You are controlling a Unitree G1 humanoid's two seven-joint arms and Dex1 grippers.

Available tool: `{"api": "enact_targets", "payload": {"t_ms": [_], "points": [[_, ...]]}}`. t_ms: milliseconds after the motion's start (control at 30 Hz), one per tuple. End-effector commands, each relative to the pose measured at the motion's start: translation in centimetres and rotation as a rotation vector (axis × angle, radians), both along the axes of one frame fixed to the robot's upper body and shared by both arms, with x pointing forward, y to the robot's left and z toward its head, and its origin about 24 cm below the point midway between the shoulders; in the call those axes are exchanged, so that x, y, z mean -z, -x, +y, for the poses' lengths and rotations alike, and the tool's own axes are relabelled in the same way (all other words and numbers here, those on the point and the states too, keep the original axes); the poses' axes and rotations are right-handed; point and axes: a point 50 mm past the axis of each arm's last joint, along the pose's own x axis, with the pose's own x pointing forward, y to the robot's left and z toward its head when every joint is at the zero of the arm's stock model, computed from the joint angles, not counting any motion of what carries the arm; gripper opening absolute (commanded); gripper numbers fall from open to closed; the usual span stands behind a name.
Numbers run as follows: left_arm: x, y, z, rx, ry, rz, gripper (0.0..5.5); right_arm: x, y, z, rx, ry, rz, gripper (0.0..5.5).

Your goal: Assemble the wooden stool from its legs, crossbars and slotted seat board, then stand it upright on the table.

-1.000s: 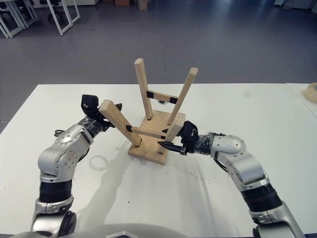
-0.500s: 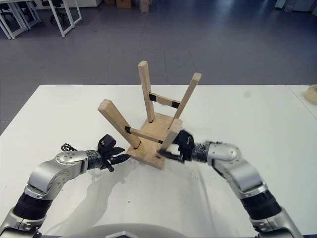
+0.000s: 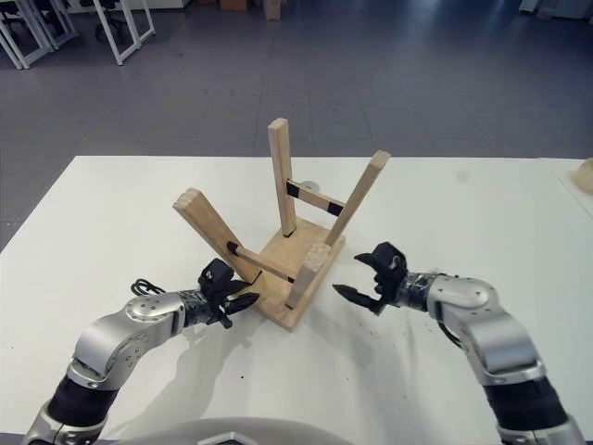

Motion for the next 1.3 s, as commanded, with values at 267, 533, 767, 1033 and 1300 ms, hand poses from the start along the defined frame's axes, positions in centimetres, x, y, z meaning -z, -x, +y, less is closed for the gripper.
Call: {"api": "enact_targets", "payload": {"t_ms": [267, 533, 767, 1033, 1300], "points": [[2.4, 0.4, 1.2, -0.073, -0.121, 0.028, 1.98, -13.3, 2.6, 11.0, -0.142, -0.701, -0.249, 2.92], [2.3, 0.2, 1.1, -0.055, -0.124, 0.021, 1.98, -18.4, 2.9, 11.3, -0.123, -0.951, -0.442, 2.92], [2.3, 0.4, 1.1, -0.06, -0.122, 0.026, 1.98, -6.6, 4.1, 12.0, -0.129, -0.496, 0.061, 2.92], [2.4, 0.1, 1.1, -0.066, -0.125, 0.029, 1.98, -10.7, 1.7, 11.5, -0.079, -0.632, -0.187, 2.92], [2.5, 0.7, 2.0, -0.106, -0.117, 0.037, 1.98, -12.8, -1.7, 5.3, 0.116, -0.464, -0.306, 2.92]]}}
